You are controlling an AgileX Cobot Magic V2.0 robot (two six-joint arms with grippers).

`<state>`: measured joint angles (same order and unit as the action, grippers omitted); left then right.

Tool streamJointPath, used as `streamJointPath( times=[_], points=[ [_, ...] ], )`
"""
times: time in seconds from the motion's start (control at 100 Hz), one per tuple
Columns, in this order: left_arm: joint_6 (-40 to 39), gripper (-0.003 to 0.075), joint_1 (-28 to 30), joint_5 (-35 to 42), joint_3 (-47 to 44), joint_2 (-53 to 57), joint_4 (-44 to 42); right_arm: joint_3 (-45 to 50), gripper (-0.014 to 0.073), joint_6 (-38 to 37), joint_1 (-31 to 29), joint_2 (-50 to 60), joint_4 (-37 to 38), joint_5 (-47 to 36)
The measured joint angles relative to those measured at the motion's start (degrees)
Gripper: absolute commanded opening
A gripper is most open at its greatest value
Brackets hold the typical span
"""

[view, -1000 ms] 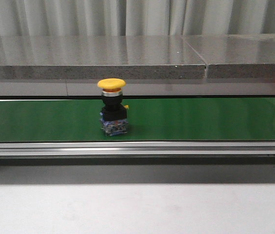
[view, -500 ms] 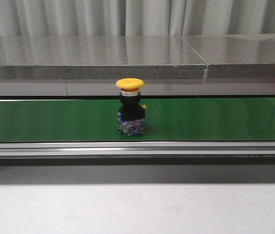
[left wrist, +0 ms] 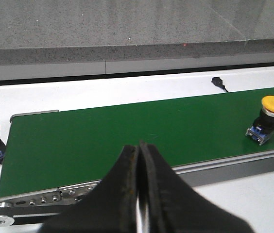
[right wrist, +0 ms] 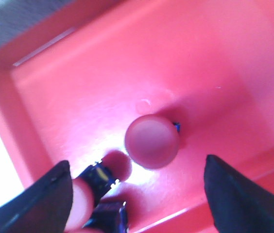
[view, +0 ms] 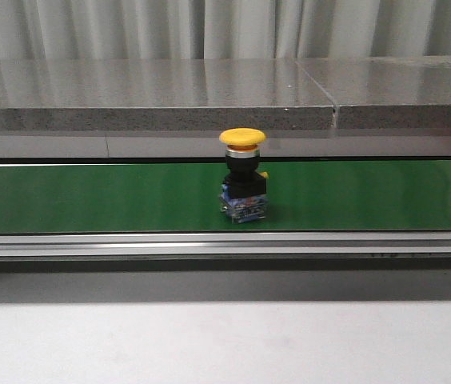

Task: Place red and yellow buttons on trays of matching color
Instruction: 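Lower the red button into the red tray and open the right gripper, then lower the right gripper onto the yellow button on the belt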

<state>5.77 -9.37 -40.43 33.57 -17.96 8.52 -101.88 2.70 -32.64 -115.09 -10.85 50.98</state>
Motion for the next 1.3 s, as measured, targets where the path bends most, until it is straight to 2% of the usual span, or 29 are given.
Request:
streamJointPath(
  times=[0.26, 0.58, 0.85, 1.09, 1.3],
  points=[
    [0.0, -0.0021, 0.0, 0.0, 0.0, 0.0, 0.0, 1.06, 0.0561, 0.0, 0.38, 9.69, 0.0, 0.95],
    [0.0, -0.0021, 0.0, 0.0, 0.0, 0.0, 0.08, 9.76, 0.0561, -0.1, 3.14, 24.7, 0.0, 0.05],
    [0.0, -0.0021, 0.0, 0.0, 0.0, 0.0, 0.08, 14.4, 0.0561, -0.1, 6.06, 31.55, 0.0, 0.19],
    [0.0, -0.0021, 0.0, 0.0, 0.0, 0.0, 0.08, 15.47, 0.0561, 0.95, 11.39, 36.16, 0.0, 5.74],
    [0.0, -0.0021, 0.0, 0.0, 0.0, 0.0, 0.08, 15.47, 0.0561, 2.0, 19.95, 37.34, 0.0, 12.19]
  ],
)
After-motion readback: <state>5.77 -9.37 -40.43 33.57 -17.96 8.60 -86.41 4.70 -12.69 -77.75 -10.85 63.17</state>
